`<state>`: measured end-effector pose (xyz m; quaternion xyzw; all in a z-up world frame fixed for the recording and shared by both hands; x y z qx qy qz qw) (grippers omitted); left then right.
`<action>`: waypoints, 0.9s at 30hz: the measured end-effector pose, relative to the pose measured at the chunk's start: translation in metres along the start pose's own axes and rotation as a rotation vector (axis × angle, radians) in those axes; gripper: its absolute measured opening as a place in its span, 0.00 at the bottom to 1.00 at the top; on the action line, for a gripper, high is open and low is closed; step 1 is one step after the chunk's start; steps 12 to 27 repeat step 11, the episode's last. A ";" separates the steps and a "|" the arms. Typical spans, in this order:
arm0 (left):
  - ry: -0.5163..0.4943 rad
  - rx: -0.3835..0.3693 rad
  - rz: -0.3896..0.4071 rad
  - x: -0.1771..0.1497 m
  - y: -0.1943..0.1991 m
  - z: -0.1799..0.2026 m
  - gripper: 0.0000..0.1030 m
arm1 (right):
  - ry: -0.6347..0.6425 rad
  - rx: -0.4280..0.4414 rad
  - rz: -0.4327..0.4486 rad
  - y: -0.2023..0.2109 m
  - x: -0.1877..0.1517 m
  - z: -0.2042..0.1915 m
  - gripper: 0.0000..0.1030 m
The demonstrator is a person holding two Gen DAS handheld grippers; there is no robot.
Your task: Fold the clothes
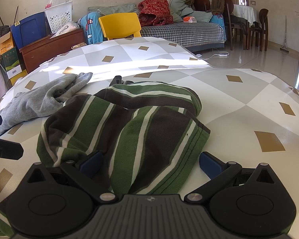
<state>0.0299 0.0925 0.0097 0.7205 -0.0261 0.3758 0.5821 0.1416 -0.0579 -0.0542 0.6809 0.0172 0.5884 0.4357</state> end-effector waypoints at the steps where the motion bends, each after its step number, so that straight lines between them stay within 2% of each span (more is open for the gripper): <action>1: 0.001 0.000 0.008 0.000 0.002 -0.001 1.00 | 0.000 0.000 0.000 0.000 0.000 0.000 1.00; 27: -0.003 -0.018 0.016 -0.003 0.007 -0.002 1.00 | 0.000 0.000 0.000 0.000 0.000 0.000 1.00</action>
Point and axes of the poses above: each gripper's, at about its wrist camera, not at the fingertips, and y roughly against the way its jaws point, z to its right, x to its top, the point moved 6 cm from there along -y, roughly the way its jaws point, and after that the axes turned 12 degrees about y, right-handed, at the moved point
